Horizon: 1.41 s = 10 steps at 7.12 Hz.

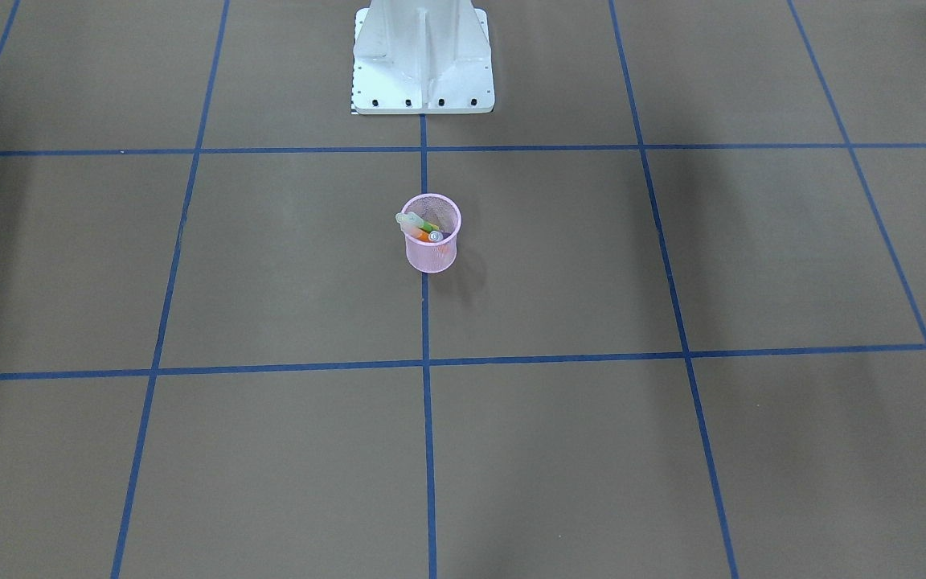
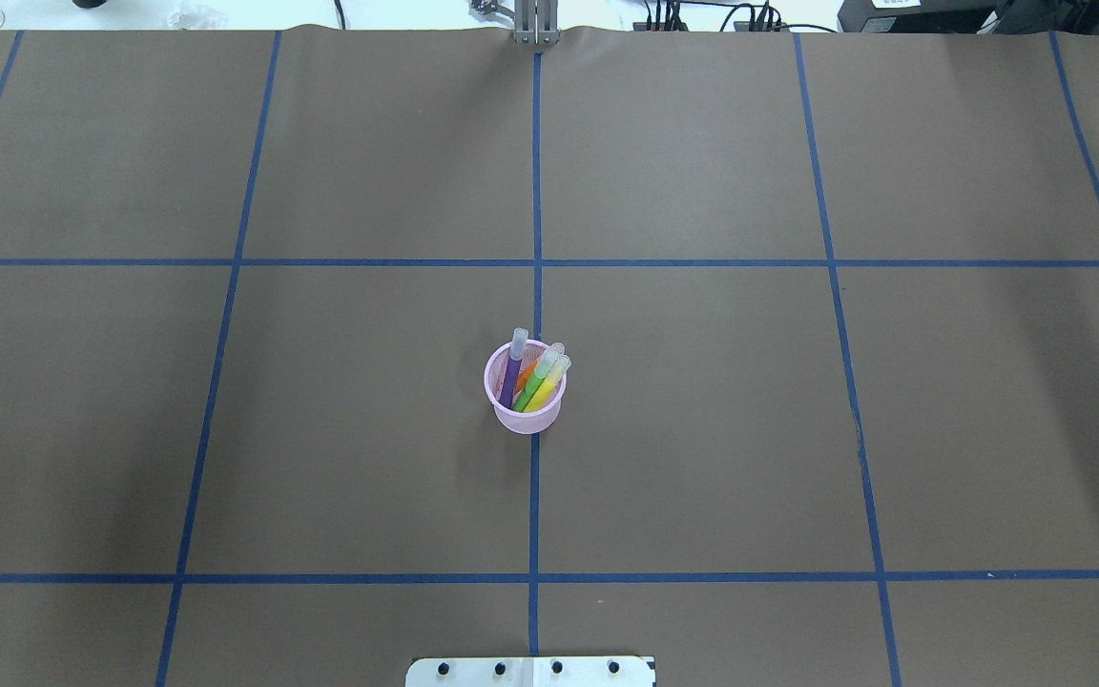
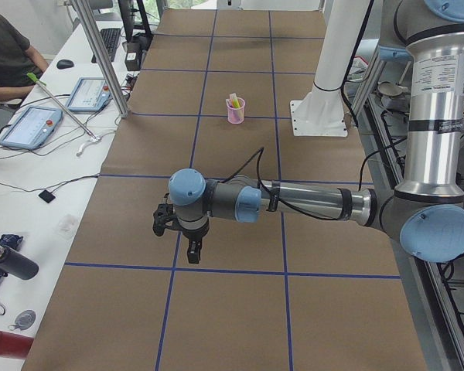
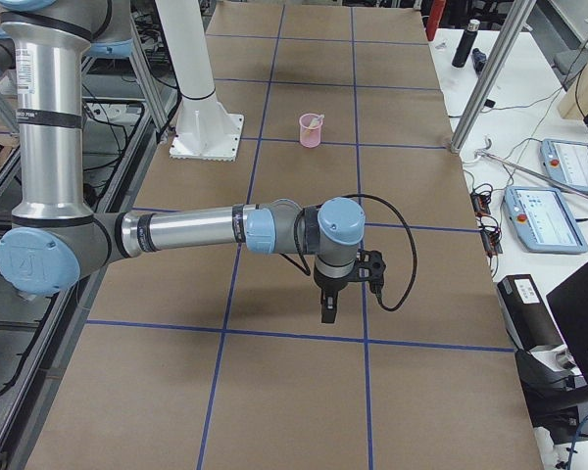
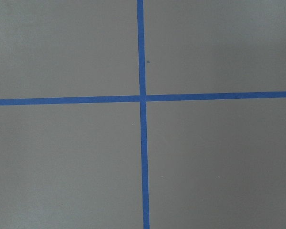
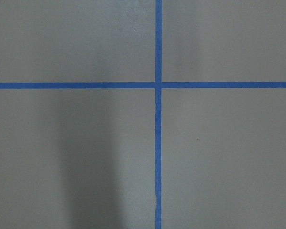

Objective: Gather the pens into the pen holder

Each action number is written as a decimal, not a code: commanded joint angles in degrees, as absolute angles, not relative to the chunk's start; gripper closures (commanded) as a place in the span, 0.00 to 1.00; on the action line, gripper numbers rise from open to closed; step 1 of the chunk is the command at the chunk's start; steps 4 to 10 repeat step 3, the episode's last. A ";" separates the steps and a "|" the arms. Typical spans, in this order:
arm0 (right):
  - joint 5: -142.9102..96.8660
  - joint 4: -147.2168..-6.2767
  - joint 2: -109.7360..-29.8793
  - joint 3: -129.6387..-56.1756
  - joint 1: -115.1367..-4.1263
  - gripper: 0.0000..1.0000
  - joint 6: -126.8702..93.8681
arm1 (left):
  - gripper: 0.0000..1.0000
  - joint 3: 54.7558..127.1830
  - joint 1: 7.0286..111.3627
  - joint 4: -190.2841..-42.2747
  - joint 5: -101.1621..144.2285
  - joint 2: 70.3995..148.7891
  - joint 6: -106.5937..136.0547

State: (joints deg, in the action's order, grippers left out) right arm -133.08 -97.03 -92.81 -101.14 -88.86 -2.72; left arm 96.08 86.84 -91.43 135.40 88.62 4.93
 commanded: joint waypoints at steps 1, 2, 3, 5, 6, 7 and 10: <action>-133.15 -97.03 -92.81 -101.07 -88.86 0.00 -2.72 | 0.00 96.15 86.84 -91.41 135.18 88.85 4.83; -133.15 -97.03 -92.81 -101.16 -88.86 0.00 -2.64 | 0.00 96.15 86.84 -91.41 135.18 88.94 4.92; -133.15 -97.03 -92.81 -101.16 -88.86 0.00 -2.64 | 0.00 96.50 86.92 -91.41 135.18 88.68 5.01; -133.15 -97.03 -92.81 -101.16 -88.86 0.00 -2.64 | 0.00 96.50 86.92 -91.41 135.18 88.68 5.01; -133.15 -97.03 -92.81 -101.16 -88.86 0.00 -2.64 | 0.00 96.50 86.92 -91.41 135.18 88.68 5.01; -133.15 -97.03 -92.81 -101.16 -88.86 0.00 -2.64 | 0.00 96.50 86.92 -91.41 135.18 88.68 5.01; -133.15 -97.03 -92.81 -101.16 -88.86 0.00 -2.64 | 0.00 96.50 86.92 -91.41 135.18 88.68 5.01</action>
